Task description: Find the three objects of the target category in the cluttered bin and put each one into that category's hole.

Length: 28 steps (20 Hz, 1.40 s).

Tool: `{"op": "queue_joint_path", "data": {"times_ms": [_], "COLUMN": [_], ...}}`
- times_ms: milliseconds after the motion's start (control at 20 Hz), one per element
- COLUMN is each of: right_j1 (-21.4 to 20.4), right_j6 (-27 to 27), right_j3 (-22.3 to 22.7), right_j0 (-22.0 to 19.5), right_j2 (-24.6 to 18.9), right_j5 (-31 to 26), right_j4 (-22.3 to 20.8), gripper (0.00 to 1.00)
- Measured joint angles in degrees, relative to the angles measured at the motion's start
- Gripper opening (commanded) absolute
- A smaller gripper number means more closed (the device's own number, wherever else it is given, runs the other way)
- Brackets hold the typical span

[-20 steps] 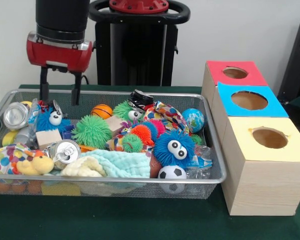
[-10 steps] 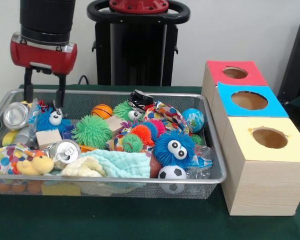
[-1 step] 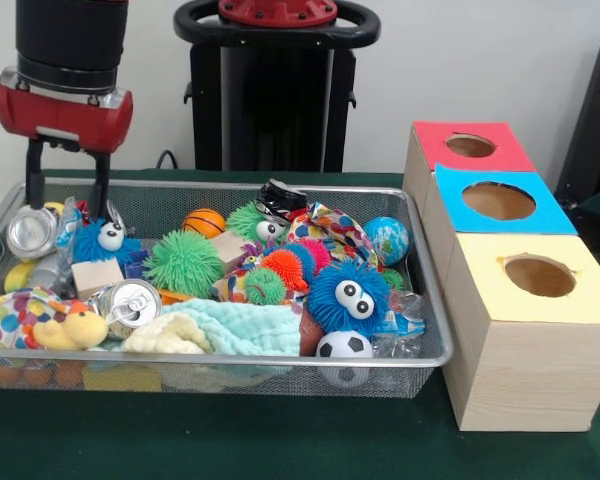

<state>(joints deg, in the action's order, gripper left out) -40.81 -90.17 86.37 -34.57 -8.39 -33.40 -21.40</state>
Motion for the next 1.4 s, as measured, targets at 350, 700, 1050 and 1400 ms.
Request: {"op": "queue_joint_path", "data": {"times_ms": [350,700,1050,1400], "right_j1": [0.6,1.0,2.0,4.1], "right_j6": [0.0,0.0,0.0,0.0], "right_j3": [-0.4,-0.4,-0.4,-0.4], "right_j0": [-1.1,-4.0,-6.9,-9.8], "right_j2": [-1.1,-3.5,-7.2,-12.1], "right_j5": [0.2,0.9,2.6,5.3], "right_j4": [0.0,0.2,0.2,0.2], "gripper": [1.0,1.0,1.0,1.0]}}
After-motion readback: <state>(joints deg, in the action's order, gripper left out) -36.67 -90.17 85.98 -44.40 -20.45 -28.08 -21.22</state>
